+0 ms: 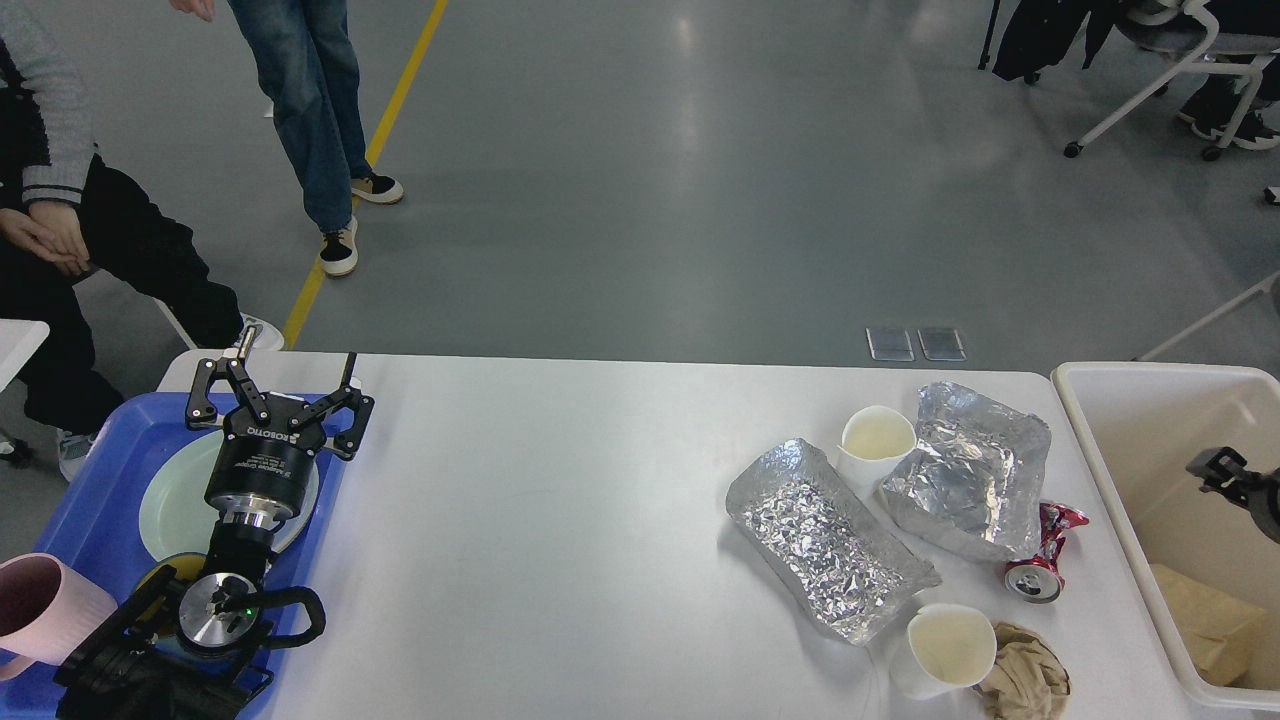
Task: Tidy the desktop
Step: 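Release the paper bag into the bin and withdraw the right gripper, then move the right gripper down onto the crumpled foil tray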
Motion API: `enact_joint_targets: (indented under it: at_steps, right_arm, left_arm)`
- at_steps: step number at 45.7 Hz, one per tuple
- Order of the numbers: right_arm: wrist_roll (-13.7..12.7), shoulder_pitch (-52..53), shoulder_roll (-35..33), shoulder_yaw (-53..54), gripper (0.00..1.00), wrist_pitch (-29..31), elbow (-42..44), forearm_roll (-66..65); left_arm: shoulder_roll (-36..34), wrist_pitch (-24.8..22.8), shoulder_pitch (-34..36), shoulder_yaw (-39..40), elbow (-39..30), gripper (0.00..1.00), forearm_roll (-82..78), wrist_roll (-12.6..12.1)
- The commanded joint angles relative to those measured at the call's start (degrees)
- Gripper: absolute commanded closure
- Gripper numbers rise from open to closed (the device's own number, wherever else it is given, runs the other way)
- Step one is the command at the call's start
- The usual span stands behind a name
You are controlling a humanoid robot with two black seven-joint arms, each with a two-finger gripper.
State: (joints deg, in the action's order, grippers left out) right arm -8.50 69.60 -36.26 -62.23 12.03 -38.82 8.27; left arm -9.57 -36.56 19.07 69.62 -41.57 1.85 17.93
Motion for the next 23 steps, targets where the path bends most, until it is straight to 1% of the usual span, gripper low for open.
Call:
enact_joint_targets:
  at_steps: [1, 5, 8, 11, 17, 20, 23]
  right_arm:
    - [0.0, 15.7, 0.4, -11.1, 0.01, 7.7, -9.4, -0.5]
    - [-0.1, 26.2, 2.9, -16.9, 0.00, 12.0, -17.0, -0.7]
    - [-0.1, 33.6, 6.2, -19.9, 0.00, 15.1, -21.7, -0.8]
    - [-0.1, 40.3, 10.0, -22.0, 0.00, 19.6, -26.0, -0.8]
    - [-0.1, 53.3, 15.9, -21.4, 0.00, 29.8, -32.3, -0.7]
    - [-0.1, 58.9, 18.4, -19.9, 0.00, 33.3, -35.9, -0.6]
    - [-0.2, 64.3, 19.7, -18.2, 0.00, 35.4, -39.4, -0.6]
  left_arm:
    - [0.0, 0.0, 0.0, 0.0, 0.0, 0.04, 0.0, 0.0]
    - [0.0, 0.0, 0.0, 0.0, 0.0, 0.04, 0.0, 0.0]
    - [0.0, 0.0, 0.0, 0.0, 0.0, 0.04, 0.0, 0.0]
    - [0.0, 0.0, 0.0, 0.0, 0.0, 0.04, 0.0, 0.0]
    - [0.0, 0.0, 0.0, 0.0, 0.0, 0.04, 0.0, 0.0]
    - [0.0, 0.0, 0.0, 0.0, 0.0, 0.04, 0.0, 0.0]
    - [0.0, 0.0, 0.0, 0.0, 0.0, 0.04, 0.0, 0.0]
